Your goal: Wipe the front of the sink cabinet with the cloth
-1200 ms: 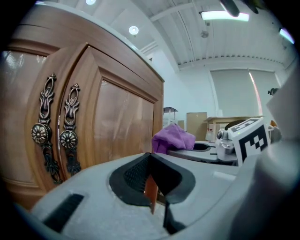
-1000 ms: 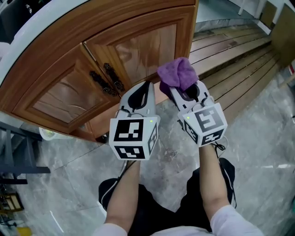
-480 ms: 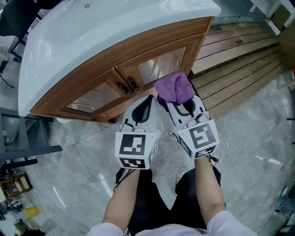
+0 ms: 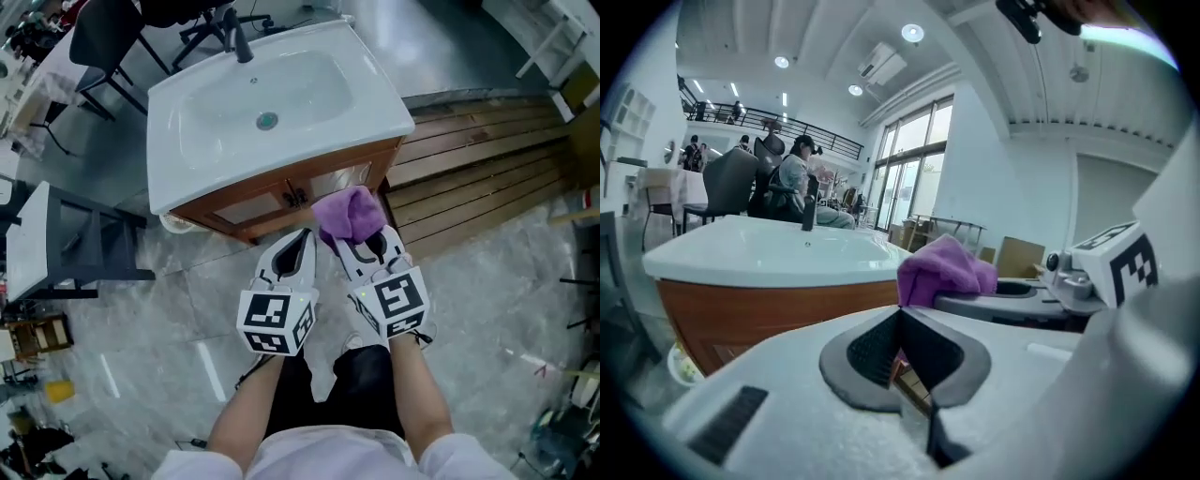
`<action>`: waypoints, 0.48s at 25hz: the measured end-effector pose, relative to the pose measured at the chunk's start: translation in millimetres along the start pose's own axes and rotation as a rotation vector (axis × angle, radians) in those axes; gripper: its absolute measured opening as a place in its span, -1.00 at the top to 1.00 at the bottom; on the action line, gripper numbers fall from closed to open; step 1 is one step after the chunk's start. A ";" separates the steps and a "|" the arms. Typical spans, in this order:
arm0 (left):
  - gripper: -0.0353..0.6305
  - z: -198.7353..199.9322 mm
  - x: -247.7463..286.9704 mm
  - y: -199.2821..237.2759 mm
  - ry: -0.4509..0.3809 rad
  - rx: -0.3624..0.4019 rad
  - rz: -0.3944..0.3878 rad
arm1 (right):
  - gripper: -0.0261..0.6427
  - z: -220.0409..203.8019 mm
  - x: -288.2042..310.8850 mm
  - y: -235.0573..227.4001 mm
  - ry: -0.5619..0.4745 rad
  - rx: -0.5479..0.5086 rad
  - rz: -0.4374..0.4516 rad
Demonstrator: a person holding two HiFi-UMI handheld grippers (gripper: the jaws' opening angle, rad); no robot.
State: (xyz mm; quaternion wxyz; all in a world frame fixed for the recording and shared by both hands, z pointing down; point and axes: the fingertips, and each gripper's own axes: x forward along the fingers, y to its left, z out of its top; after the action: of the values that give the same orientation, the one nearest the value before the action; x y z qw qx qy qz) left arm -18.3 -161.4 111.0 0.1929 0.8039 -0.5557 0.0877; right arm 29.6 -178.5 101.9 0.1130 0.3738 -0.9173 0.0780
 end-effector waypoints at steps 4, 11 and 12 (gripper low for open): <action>0.88 46.7 -41.3 -25.5 -0.012 -0.020 0.027 | 0.71 49.9 -34.8 22.8 0.003 0.003 0.070; 0.88 94.9 -109.1 -61.9 -0.059 -0.017 0.041 | 0.71 114.1 -86.3 59.3 -0.042 -0.043 0.143; 0.88 98.7 -116.8 -63.5 -0.068 0.000 0.050 | 0.71 118.9 -90.0 65.0 -0.043 -0.053 0.153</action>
State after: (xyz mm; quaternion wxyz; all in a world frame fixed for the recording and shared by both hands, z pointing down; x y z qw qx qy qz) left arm -9.5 -81.7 -33.9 0.1714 0.7922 -0.5820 0.0652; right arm 28.7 -99.4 -40.3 0.0968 0.3011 -0.9471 0.0543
